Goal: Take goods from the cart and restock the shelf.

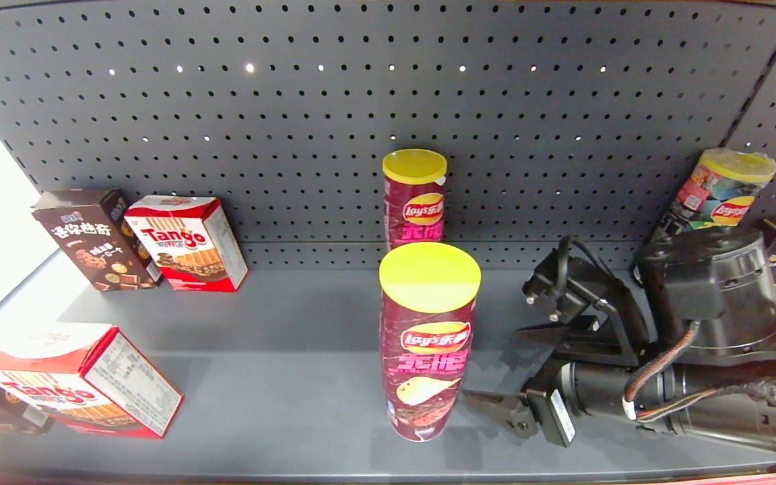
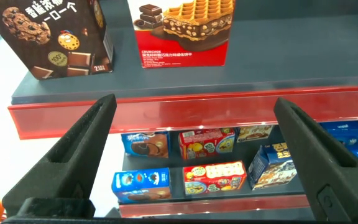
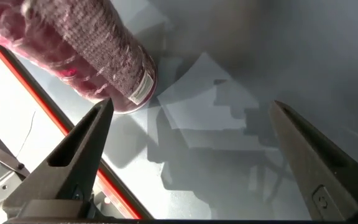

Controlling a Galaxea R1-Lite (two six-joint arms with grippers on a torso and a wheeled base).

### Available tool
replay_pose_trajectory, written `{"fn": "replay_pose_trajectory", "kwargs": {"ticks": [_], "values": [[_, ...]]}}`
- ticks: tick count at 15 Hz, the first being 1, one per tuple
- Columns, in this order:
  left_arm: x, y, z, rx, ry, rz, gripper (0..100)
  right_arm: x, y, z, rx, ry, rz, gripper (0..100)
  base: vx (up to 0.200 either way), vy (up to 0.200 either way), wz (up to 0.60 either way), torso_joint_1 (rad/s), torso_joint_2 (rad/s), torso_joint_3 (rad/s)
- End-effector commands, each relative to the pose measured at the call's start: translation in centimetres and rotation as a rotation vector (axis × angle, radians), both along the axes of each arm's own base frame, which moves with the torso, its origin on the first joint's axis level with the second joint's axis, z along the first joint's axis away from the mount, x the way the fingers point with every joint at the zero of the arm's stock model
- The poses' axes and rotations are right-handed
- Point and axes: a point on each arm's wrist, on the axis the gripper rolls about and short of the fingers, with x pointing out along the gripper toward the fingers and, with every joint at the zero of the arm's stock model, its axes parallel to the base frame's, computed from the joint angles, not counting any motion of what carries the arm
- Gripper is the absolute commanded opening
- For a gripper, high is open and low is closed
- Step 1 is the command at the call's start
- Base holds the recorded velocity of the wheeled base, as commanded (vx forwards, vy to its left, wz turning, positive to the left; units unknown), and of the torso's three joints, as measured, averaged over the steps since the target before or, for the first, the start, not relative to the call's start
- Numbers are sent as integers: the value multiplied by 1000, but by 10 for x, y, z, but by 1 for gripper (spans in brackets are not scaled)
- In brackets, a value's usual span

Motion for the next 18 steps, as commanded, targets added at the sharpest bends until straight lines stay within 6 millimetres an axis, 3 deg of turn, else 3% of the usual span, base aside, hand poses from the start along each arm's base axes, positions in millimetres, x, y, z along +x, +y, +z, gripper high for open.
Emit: {"fn": "replay_pose_trajectory", "kwargs": {"ticks": [1,4,7,9,10,11,12,13,18], "values": [[0,0,0,0,2,1,100,-7,-26,27,78,-79,-58,100,0,0,0,0,0,0],[0,0,0,0,1,0,100,-20,-64,56,166,-183,-165,100,0,0,0,0,0,0],[0,0,0,0,1,0,100,-59,-94,63,231,-260,-166,100,0,0,0,0,0,0],[0,0,0,0,1,0,100,-93,-114,43,248,-273,-121,100,0,0,0,0,0,0],[0,0,0,0,2,0,100,-100,-119,37,252,-276,-116,100,0,0,0,0,0,0],[0,0,0,0,2,0,100,-121,-138,18,260,-291,-125,100,0,0,0,0,0,0],[0,0,0,0,2,0,100,-121,-138,18,260,-291,-125,100,0,0,0,0,0,0],[0,0,0,0,2,0,100,-138,-152,-6,269,-296,-119,100,0,0,0,0,0,0],[0,0,0,2,2,0,100,-178,-183,-63,360,-362,-48,100,0,0,0,0,0,0]]}}
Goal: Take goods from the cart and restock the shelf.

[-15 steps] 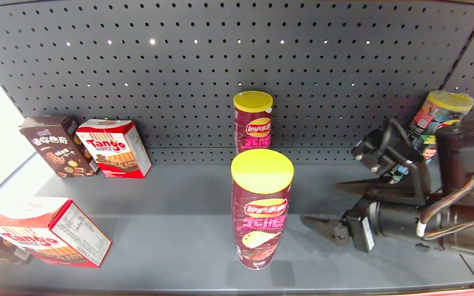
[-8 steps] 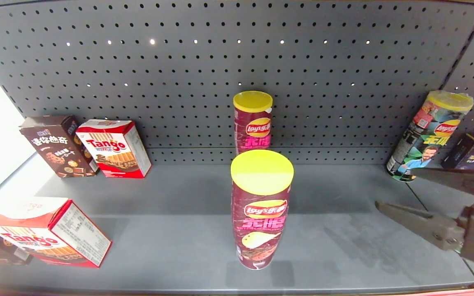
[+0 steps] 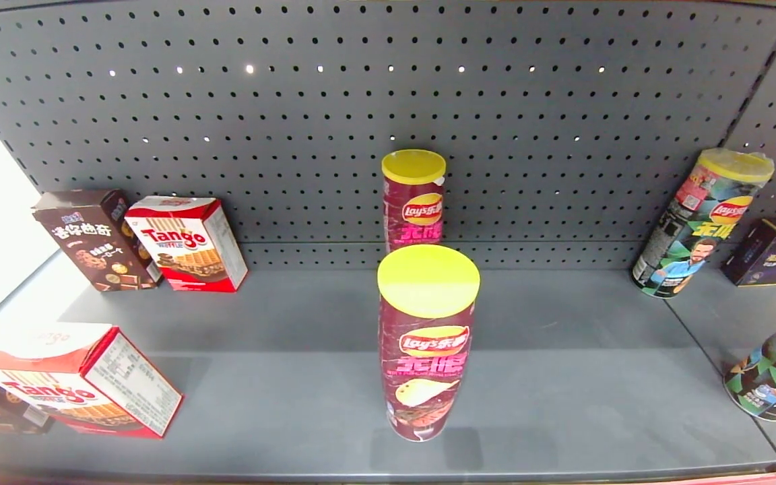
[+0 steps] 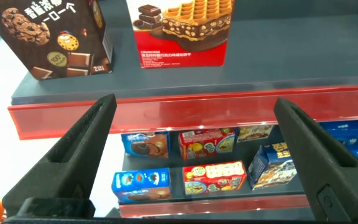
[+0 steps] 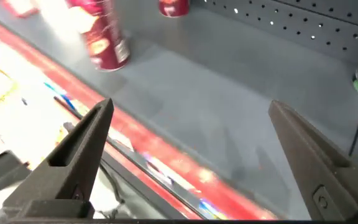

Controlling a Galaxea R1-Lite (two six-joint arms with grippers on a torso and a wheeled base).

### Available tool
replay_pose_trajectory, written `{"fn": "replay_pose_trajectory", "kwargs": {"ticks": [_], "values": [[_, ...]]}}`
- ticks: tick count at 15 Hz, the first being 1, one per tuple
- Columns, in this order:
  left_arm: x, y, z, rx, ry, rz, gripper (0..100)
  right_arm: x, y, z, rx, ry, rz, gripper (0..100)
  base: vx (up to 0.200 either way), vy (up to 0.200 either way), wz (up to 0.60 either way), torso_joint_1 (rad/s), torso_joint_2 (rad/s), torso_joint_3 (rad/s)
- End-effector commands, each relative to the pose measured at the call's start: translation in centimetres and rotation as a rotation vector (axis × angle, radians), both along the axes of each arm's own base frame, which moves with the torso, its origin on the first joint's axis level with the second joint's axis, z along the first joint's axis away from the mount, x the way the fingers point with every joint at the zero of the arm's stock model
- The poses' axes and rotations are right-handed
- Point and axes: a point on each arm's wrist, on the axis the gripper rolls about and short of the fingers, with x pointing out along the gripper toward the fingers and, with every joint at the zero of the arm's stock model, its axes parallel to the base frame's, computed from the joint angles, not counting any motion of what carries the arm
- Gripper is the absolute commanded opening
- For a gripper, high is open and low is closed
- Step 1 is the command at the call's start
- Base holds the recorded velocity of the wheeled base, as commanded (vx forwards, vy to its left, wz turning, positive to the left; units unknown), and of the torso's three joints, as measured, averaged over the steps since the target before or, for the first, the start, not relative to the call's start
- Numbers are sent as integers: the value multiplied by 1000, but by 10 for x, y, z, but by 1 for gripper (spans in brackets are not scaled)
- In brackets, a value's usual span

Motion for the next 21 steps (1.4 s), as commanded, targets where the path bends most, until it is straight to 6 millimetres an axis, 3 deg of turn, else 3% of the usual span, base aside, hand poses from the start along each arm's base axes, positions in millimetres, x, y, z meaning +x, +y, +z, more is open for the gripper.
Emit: {"fn": "replay_pose_trajectory", "kwargs": {"ticks": [1,5,11,16,19,21], "values": [[0,0,0,0,0,-1,100,-27,-22,-43,75,-84,36,100,0,0,0,0,0,0],[0,0,0,0,0,-1,100,-44,-35,-86,56,-51,73,100,0,0,0,0,0,0],[0,0,0,-1,0,-1,100,-45,-35,-87,66,-23,4,100,0,0,0,0,0,0],[0,0,0,0,-2,1,100,-38,-22,-84,-1,94,-362,100,0,0,0,0,0,0],[0,0,0,0,-2,1,100,-40,-18,-84,22,79,-640,100,0,0,0,0,0,0],[0,0,0,0,-2,1,100,-43,-17,-85,51,44,-705,100,0,0,0,0,0,0]]}}
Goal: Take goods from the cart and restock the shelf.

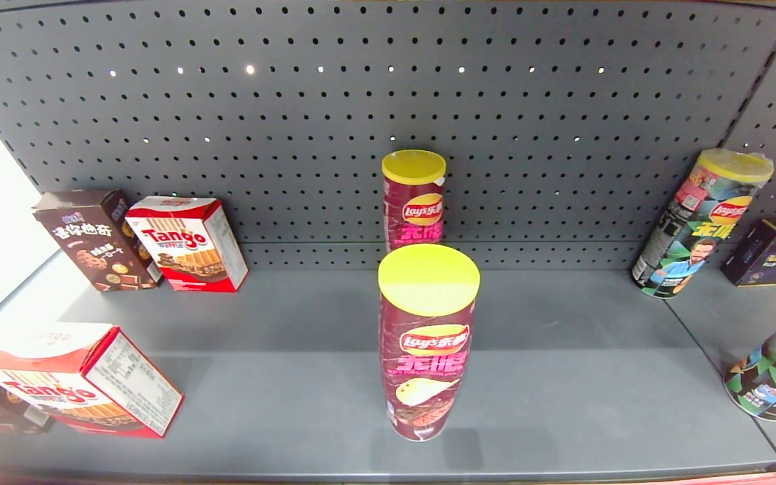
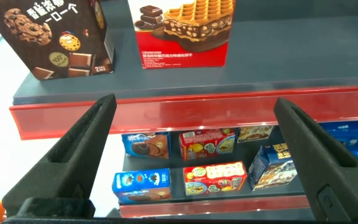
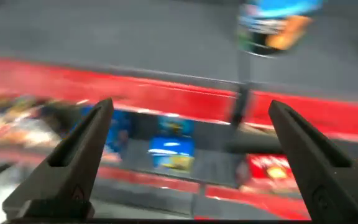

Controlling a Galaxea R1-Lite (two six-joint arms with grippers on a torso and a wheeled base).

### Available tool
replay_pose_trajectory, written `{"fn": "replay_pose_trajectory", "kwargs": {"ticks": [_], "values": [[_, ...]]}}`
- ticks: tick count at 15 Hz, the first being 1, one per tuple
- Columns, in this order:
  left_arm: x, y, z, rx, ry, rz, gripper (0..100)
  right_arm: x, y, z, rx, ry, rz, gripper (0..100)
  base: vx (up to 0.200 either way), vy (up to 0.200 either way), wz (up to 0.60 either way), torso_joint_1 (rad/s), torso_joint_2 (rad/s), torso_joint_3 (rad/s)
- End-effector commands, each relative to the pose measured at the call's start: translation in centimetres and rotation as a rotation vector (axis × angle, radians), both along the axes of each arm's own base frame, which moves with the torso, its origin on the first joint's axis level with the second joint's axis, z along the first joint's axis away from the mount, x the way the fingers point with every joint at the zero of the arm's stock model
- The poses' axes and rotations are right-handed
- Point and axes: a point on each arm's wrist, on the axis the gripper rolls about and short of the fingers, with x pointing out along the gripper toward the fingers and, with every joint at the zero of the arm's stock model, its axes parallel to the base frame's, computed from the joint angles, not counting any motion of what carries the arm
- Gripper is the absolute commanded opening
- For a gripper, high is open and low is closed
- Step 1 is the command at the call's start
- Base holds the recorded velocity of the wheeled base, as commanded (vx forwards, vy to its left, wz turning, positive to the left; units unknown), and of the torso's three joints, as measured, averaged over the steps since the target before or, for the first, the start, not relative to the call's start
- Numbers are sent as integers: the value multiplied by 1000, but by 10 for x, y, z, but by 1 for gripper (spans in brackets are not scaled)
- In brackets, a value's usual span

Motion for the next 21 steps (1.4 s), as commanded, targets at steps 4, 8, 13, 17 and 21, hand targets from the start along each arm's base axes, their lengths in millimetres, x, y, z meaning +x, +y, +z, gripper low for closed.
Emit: {"fn": "replay_pose_trajectory", "kwargs": {"ticks": [4,8,13,17,21], "values": [[0,0,0,-1,2,0,100,-3,2,-3,17,-102,105,100,0,0,0,0,0,0],[0,0,0,-1,2,0,100,-5,-4,-4,72,-129,-201,100,0,0,0,0,0,0],[0,0,0,0,2,0,100,-4,-1,-10,6,-109,-50,100,0,0,0,0,0,0],[0,0,0,0,2,2,100,-4,-1,-10,10,-110,-53,100,0,0,0,0,0,0],[0,0,0,-3,2,3,100,-4,-1,-10,9,-110,-53,100,0,0,0,0,0,0]]}}
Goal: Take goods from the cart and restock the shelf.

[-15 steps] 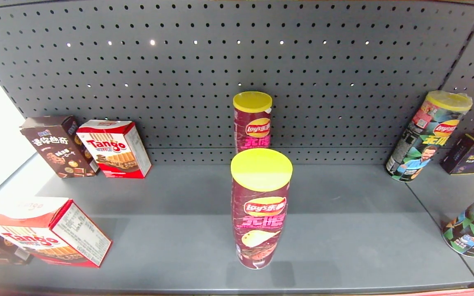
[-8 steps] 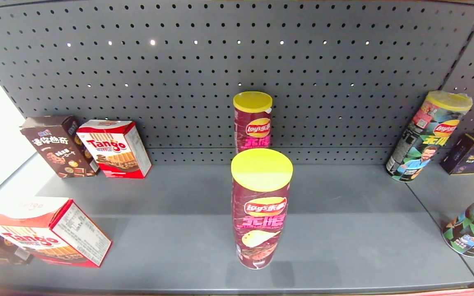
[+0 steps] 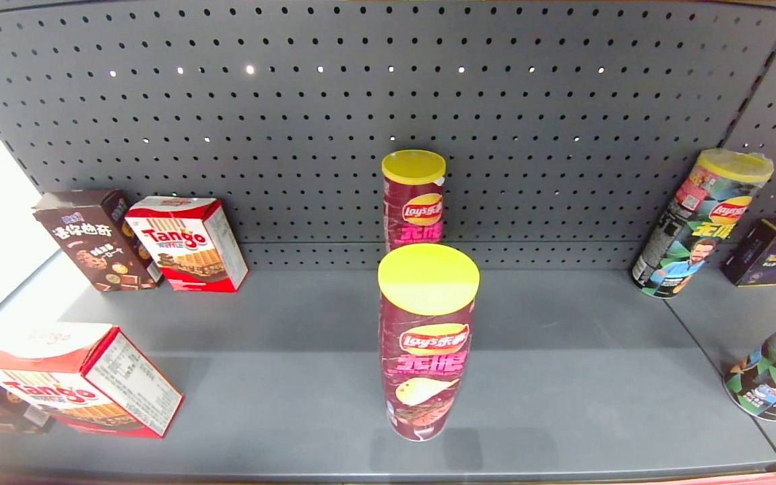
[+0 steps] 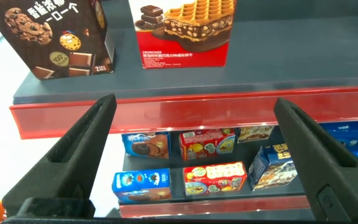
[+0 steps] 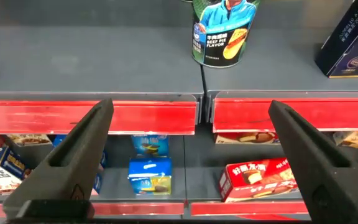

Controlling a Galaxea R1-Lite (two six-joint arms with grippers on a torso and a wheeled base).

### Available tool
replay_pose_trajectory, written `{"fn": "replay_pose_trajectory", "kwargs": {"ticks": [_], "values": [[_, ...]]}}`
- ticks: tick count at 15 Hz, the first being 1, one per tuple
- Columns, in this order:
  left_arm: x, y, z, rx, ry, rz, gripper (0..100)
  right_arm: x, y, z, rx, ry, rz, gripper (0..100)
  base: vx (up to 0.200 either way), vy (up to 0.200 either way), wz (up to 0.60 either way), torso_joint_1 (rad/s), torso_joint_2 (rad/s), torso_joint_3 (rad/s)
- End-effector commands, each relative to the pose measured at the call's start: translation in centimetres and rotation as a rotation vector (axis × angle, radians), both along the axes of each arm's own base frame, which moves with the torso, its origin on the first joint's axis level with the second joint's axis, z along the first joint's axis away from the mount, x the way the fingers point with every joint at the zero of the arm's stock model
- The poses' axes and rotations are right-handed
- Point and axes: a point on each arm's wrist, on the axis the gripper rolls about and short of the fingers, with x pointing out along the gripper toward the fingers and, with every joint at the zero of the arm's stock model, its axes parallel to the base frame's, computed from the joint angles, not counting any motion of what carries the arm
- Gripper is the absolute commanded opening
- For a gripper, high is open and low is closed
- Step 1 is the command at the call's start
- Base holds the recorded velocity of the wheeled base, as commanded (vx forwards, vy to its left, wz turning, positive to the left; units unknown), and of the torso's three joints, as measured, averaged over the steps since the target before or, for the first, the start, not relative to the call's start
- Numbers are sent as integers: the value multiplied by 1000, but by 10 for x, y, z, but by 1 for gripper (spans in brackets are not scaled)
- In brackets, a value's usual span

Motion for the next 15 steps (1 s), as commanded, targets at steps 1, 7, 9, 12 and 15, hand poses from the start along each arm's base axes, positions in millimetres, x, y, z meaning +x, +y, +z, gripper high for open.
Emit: {"fn": "replay_pose_trajectory", "kwargs": {"ticks": [1,7,9,12,15], "values": [[0,0,0,1,2,1,100,0,0,0,-1,0,-1,100,0,0,0,0,0,0],[0,0,0,1,2,-1,100,0,0,0,-1,0,-1,100,-67,0,0,1,1,0],[0,0,0,0,2,2,100,0,0,0,-1,0,0,100,0,0,0,0,0,0],[0,0,0,-2,2,1,100,0,0,0,-1,0,-1,100,0,0,0,0,0,0],[0,0,0,3,2,1,100,0,0,0,-1,0,0,100,0,0,0,0,0,0]]}}
